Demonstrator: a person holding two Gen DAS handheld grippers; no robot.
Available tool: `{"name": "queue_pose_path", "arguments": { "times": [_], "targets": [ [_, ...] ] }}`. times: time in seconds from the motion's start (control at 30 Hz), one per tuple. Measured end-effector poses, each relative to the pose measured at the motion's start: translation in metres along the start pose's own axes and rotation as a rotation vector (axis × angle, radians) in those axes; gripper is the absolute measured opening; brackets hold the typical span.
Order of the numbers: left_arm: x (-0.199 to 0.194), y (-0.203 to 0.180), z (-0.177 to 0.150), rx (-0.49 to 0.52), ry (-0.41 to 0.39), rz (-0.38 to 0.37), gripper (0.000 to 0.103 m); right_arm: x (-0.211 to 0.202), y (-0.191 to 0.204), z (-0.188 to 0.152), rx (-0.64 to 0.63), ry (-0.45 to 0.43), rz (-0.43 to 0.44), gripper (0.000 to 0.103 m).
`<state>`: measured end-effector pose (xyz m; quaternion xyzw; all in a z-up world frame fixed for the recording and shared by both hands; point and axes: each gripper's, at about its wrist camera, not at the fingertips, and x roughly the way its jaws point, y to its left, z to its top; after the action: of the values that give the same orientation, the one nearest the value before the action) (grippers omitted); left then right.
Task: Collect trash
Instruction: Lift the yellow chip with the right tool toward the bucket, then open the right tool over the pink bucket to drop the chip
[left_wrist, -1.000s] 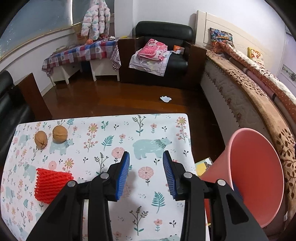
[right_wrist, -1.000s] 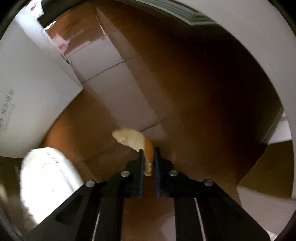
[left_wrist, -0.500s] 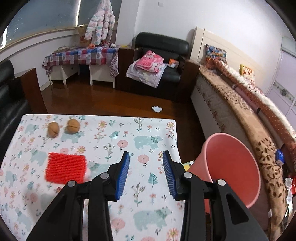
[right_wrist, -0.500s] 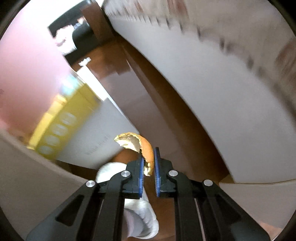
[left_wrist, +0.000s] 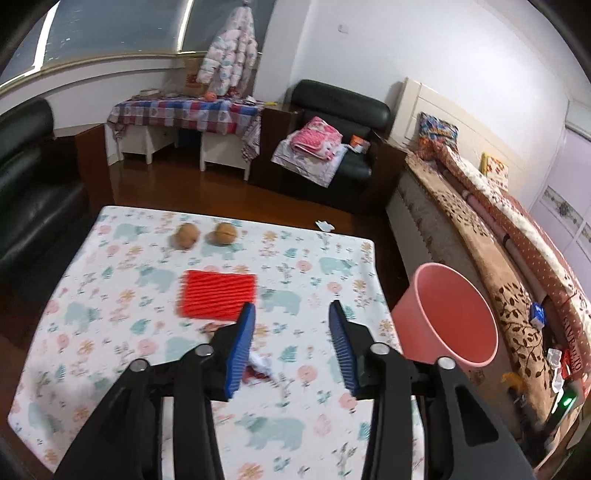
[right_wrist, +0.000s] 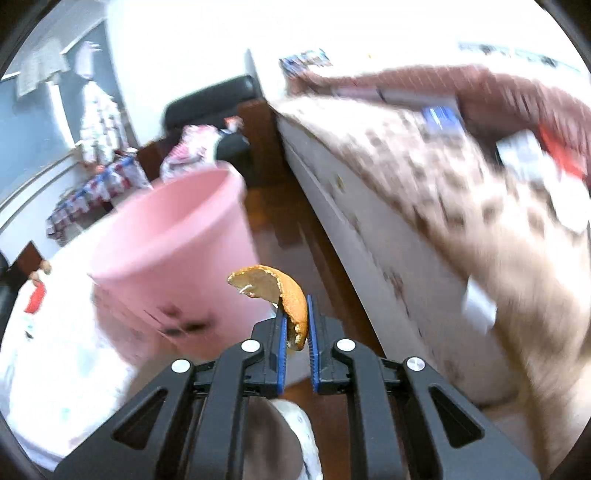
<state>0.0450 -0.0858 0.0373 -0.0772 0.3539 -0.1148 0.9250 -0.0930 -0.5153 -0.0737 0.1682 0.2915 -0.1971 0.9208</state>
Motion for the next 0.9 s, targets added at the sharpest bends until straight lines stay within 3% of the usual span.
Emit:
{"name": "queue_pose_path", "arguments": {
  "times": [0.13,0.3,0.6,0.77,0.83,0.9],
  "targets": [
    [-0.029,0.031,-0.004,-0.024,-0.031,0.019,0.049,-0.022,0.033,0.045,-0.072,-0.053,0.049,0.010],
    [-0.053,0.063,-0.014,-0.025,-0.034,0.046,0.056,-0.014,0.084,0.077,-0.132,-0.029,0.102,0.010],
    [-0.048,0.100,-0.031,-0.069,0.015,0.049,0.057,0.014,0.130,0.085,-0.151,0.061,0.141,0.010],
    [-0.033,0.108,-0.030,-0.087,0.033,0.028,0.057,0.032,0.136,0.086,-0.181,0.089,0.097,0.011],
    [-0.027,0.111,-0.028,-0.095,0.039,0.019,0.057,0.036,0.138,0.088,-0.177,0.099,0.086,0.014],
    [-0.023,0.113,-0.025,-0.100,0.042,0.013,0.057,0.036,0.139,0.090,-0.175,0.099,0.085,0.029]
  ]
}}
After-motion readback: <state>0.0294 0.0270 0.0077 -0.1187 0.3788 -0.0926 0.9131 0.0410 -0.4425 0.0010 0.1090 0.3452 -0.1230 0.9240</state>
